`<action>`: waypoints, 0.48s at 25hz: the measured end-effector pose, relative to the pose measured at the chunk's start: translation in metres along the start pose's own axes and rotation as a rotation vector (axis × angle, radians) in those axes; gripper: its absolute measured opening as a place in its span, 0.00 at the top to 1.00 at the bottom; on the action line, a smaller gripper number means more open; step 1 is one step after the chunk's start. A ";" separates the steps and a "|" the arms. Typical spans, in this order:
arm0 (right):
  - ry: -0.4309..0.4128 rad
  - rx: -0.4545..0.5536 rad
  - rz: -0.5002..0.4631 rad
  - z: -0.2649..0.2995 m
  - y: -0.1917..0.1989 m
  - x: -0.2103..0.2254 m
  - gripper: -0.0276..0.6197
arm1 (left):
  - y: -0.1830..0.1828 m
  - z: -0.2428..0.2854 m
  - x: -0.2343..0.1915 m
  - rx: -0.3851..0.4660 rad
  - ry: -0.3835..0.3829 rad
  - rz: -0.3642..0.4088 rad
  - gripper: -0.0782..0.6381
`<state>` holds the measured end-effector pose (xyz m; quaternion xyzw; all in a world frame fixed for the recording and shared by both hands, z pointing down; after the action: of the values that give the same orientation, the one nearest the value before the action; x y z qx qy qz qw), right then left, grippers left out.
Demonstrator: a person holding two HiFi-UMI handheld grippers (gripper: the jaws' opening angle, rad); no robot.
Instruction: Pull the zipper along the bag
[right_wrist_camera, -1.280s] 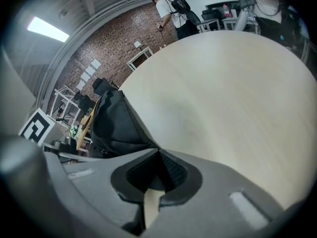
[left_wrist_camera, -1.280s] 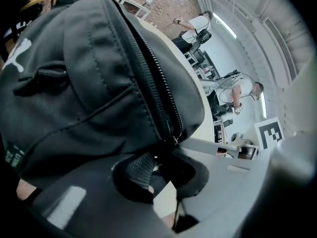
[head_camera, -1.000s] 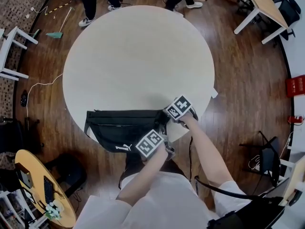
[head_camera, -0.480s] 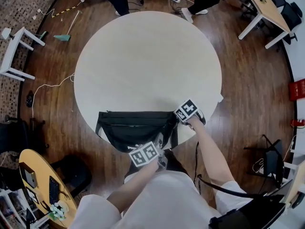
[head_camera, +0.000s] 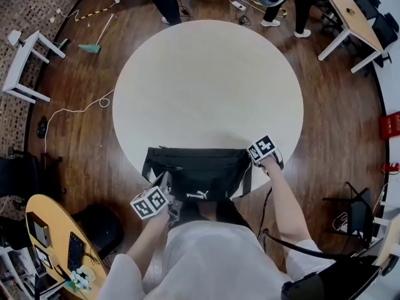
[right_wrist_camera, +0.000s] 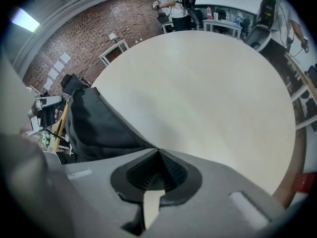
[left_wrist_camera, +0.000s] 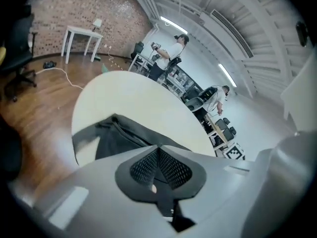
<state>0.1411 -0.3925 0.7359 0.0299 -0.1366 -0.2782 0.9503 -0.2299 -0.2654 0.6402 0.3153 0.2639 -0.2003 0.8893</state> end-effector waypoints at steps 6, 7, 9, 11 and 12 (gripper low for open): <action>0.076 -0.008 0.038 0.001 -0.001 -0.004 0.97 | -0.068 -0.001 -0.106 0.090 -0.158 0.078 0.86; 0.098 -0.012 0.036 0.001 -0.001 -0.005 0.97 | -0.075 0.005 -0.119 0.071 -0.167 0.114 0.86; 0.138 -0.016 0.030 0.000 0.000 -0.008 0.97 | -0.083 0.024 -0.135 0.009 -0.154 0.182 0.86; 0.165 -0.015 0.031 -0.001 -0.001 -0.010 0.97 | -0.089 0.044 -0.146 -0.056 -0.143 0.211 0.86; 0.174 -0.014 0.036 -0.001 -0.001 -0.010 0.97 | -0.090 0.053 -0.151 -0.085 -0.139 0.207 0.86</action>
<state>0.1324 -0.3882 0.7324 0.0447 -0.0520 -0.2587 0.9635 -0.3766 -0.3374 0.7241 0.2883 0.1759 -0.1174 0.9339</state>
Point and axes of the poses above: the fingertips, and each gripper's own axes: z forward along the fingers, x to its right, y out of its underside, the point moved 6 cm from there along -z, backward along the fingers, and after that the axes turned 3 degrees about -x, right-handed, at the moved point
